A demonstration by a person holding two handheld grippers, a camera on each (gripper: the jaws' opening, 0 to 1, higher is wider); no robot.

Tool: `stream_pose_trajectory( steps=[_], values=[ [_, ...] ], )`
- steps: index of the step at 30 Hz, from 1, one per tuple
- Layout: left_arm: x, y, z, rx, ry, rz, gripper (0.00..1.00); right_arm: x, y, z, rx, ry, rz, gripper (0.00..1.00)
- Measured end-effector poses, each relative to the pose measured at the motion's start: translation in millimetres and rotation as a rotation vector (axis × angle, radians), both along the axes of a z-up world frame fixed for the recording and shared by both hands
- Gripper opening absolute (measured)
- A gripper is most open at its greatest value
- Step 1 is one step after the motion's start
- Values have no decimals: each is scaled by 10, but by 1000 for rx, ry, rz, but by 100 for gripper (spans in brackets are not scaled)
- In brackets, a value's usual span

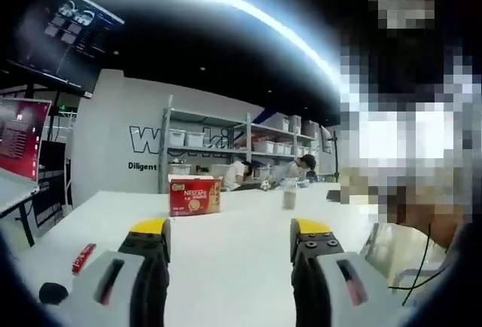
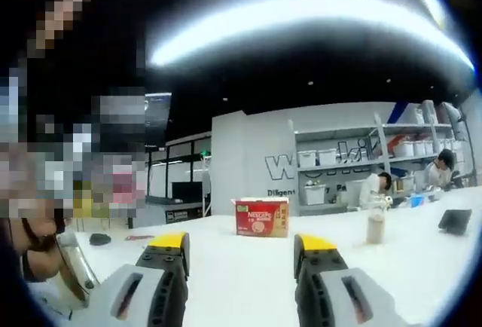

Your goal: Tear open the coffee pouch, take out the coffee, and pour the coffee from the pouch into the cup

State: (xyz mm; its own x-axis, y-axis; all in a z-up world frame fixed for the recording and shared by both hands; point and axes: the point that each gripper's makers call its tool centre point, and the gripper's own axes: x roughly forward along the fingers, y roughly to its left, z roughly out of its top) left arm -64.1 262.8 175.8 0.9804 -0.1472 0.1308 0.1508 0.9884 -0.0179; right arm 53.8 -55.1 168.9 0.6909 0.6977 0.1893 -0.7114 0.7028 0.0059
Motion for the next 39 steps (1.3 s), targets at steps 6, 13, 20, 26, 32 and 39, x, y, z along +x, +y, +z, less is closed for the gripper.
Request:
stream_pose_trajectory(
  steps=[6, 13, 20, 26, 32, 39],
  values=[
    [-188, -63, -30, -8, -1, 5, 66, -217, -47, 67, 8, -20, 6, 56],
    [-430, -70, 48, 33, -28, 44, 65, -471, -17, 217, 20, -84, 14, 55],
    [-658, -96, 71, 18, -64, 54, 64, -682, -30, 180, 15, -107, 32, 55],
    [-729, -198, 155, 38, -84, 38, 64, -752, 4, 248, 27, -134, 47, 54],
    [-744, -252, 131, 46, -87, 32, 64, -797, 2, 214, 37, -137, 58, 54],
    [-736, -304, 152, 62, -87, 33, 64, -791, -72, 213, 47, -140, 56, 54]
  ],
)
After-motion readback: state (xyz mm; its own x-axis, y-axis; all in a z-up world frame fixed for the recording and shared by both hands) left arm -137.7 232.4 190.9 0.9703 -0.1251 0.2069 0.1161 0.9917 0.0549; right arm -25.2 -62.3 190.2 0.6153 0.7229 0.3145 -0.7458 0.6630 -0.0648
